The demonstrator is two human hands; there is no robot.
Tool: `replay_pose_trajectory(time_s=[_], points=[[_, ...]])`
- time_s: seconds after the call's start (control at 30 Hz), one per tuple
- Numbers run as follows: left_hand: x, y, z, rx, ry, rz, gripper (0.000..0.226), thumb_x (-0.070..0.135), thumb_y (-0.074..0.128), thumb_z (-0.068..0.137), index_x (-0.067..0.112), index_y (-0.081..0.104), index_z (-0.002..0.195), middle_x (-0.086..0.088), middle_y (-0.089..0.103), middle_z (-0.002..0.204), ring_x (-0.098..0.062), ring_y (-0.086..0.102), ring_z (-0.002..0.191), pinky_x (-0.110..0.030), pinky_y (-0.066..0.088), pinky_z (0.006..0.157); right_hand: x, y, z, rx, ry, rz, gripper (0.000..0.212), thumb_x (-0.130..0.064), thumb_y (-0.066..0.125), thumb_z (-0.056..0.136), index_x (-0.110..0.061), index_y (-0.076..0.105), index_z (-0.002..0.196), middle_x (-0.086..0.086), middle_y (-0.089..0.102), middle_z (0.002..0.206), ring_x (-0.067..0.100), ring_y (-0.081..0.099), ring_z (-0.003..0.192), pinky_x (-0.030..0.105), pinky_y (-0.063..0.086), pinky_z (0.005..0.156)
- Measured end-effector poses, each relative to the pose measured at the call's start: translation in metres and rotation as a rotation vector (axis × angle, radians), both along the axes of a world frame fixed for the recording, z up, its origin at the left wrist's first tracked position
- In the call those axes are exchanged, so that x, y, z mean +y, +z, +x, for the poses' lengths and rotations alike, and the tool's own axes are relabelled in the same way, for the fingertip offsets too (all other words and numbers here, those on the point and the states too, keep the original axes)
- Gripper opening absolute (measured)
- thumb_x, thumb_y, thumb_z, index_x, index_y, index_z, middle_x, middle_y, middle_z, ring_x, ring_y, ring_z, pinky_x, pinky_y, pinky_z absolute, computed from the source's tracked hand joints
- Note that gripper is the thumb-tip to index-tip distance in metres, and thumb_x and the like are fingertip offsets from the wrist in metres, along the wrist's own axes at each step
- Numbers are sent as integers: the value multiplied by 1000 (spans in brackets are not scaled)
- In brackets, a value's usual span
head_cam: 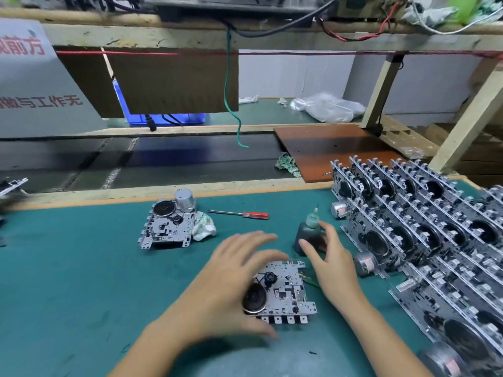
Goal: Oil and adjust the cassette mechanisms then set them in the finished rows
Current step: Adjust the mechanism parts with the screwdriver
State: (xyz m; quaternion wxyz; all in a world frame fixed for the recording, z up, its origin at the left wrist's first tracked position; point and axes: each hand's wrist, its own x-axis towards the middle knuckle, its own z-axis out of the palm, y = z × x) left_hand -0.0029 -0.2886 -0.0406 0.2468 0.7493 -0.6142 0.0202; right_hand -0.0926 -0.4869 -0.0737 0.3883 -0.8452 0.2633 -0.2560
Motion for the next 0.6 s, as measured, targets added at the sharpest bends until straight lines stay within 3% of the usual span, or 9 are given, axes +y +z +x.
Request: replay_pose_trajectory(time_s=[0.07, 0.17, 0.47, 0.6], points=[[20, -3, 10, 266, 85, 41, 113, 70, 80, 46, 60, 13, 136, 36, 7, 147, 9, 8, 139, -15, 9, 113, 2, 0, 0, 38, 7, 12, 45, -35, 60, 90, -23, 42, 129, -1, 61, 113, 20, 55, 104, 32, 41, 85], [32, -13, 11, 450, 121, 106, 123, 62, 86, 45, 69, 0, 132, 50, 6, 137, 18, 10, 135, -2, 10, 107, 5, 2, 0, 73, 10, 7, 50, -38, 59, 90, -23, 37, 132, -4, 55, 109, 15, 49, 97, 28, 34, 78], [30, -22, 8, 471, 159, 82, 112, 61, 84, 50, 72, 6, 130, 51, 19, 134, 19, 22, 130, -1, 19, 103, 8, 4, -2, 95, 9, 23, 53, -36, 60, 89, -22, 35, 134, -5, 50, 110, 16, 47, 106, 27, 33, 82], [31, -21, 6, 459, 184, 81, 111, 62, 84, 48, 75, 5, 126, 52, 17, 132, 20, 21, 127, -1, 18, 102, 9, 5, -4, 24, -16, 78, 55, -33, 64, 87, -20, 36, 132, -3, 50, 120, 18, 48, 115, 34, 39, 96]])
